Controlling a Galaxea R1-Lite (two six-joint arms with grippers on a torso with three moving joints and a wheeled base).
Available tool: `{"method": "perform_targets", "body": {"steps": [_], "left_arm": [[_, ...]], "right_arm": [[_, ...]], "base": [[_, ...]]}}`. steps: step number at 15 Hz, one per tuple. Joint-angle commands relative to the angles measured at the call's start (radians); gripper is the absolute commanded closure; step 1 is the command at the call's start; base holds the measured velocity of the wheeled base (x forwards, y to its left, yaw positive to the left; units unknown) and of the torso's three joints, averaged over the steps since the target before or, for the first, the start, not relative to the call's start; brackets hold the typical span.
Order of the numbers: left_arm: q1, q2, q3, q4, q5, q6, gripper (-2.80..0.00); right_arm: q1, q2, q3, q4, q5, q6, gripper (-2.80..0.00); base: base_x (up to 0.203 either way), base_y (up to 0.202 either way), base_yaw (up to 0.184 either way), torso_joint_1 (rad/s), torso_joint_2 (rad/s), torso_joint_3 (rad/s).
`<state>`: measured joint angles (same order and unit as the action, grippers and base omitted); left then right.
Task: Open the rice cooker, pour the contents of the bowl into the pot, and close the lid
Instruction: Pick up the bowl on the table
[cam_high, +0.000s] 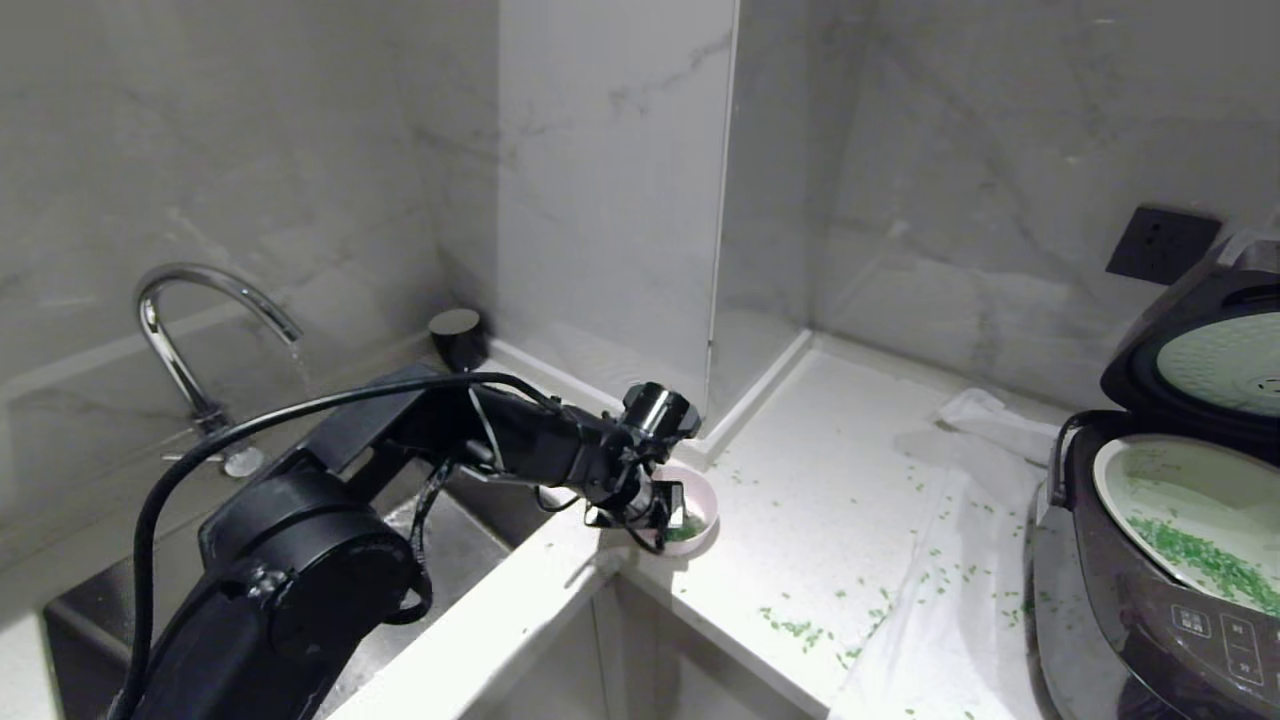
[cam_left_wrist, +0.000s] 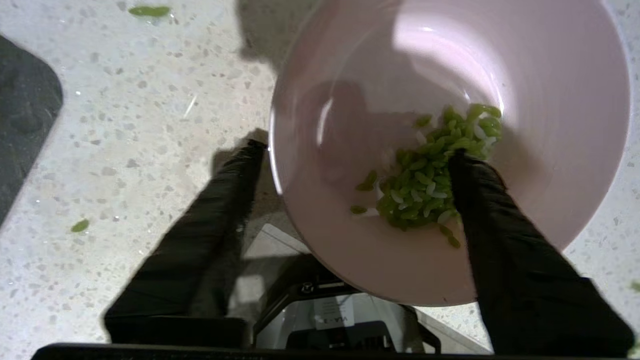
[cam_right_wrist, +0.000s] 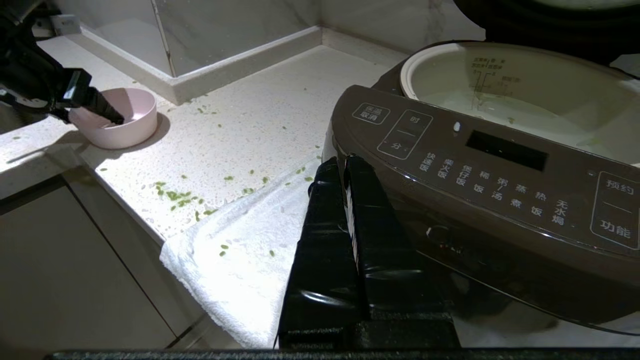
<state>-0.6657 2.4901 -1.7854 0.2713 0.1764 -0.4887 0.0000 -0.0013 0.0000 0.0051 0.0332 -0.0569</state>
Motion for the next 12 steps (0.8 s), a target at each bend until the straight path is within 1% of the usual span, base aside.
{"method": "perform_targets", "body": {"steps": [1, 12], "left_arm": [[0.000, 0.013, 0.000, 0.002, 0.002, -0.004, 0.00], [0.000, 0.020, 0.009, 0.003, 0.002, -0.007, 0.00]], "right_arm": [[0.000, 0.001, 0.002, 0.001, 0.001, 0.000, 0.00], [0.000, 0.001, 0.002, 0.001, 0.001, -0.001, 0.00]], "base": [[0.000, 0.000, 0.000, 0.000, 0.00, 0.000], [0.000, 0.000, 0.000, 0.000, 0.00, 0.000]]}}
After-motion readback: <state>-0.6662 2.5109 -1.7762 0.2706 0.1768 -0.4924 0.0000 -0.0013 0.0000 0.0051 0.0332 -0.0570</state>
